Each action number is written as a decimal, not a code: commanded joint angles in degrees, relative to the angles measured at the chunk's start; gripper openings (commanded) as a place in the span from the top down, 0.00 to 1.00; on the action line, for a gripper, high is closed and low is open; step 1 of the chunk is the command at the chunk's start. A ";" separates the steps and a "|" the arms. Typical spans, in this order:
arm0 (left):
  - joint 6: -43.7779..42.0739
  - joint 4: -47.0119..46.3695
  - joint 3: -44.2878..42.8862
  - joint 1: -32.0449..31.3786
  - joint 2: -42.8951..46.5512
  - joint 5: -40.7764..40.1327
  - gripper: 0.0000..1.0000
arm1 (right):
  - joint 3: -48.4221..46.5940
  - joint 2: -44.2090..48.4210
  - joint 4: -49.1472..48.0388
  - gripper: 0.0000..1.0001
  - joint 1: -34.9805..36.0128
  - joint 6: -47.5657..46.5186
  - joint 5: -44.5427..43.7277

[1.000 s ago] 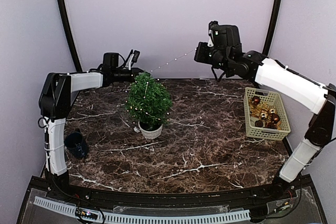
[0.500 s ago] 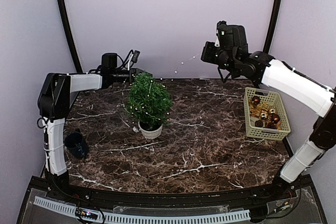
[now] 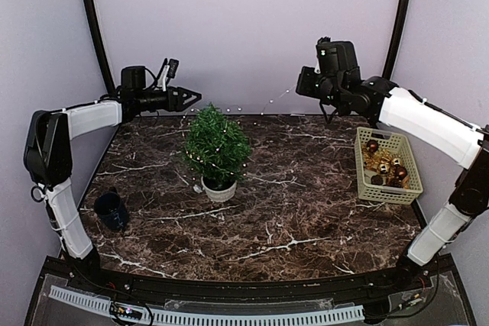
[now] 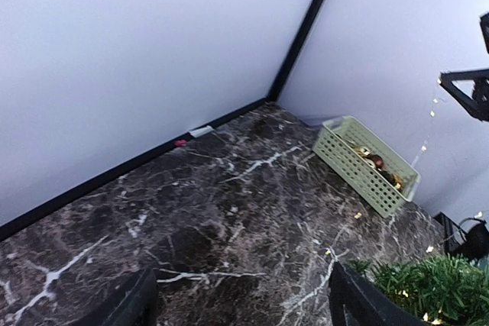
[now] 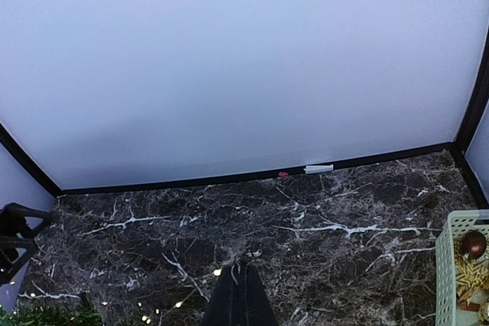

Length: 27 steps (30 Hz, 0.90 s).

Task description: Decorate the small christmas tree

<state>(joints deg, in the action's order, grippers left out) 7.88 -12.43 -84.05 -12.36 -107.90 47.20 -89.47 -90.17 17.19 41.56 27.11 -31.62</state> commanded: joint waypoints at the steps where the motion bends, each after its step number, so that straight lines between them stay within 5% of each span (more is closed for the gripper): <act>1: -1.60 3.88 3.18 1.15 6.61 -14.20 0.20 | 0.64 1.84 -1.12 1.00 -0.25 0.30 1.77; 10: 4.45 5.13 15.85 1.14 23.02 -23.02 0.19 | 0.20 1.93 -1.28 1.00 -0.25 -0.43 4.00; 16: 9.21 3.09 26.51 -0.48 33.84 -10.89 0.32 | -0.25 1.77 -1.34 1.00 -0.25 -1.03 4.61; 23: 10.44 9.53 32.04 -5.01 38.71 -9.82 0.33 | -0.98 1.40 -1.78 1.00 -0.25 -1.08 5.89; 27: 12.70 9.15 34.17 -6.44 37.59 -8.62 0.45 | -0.66 1.14 -2.14 1.00 -0.24 -0.55 6.48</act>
<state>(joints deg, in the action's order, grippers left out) 17.91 -5.17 -51.70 -17.67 -70.15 36.40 -89.12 -89.78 17.15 41.56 26.46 -26.28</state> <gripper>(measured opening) 0.589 0.011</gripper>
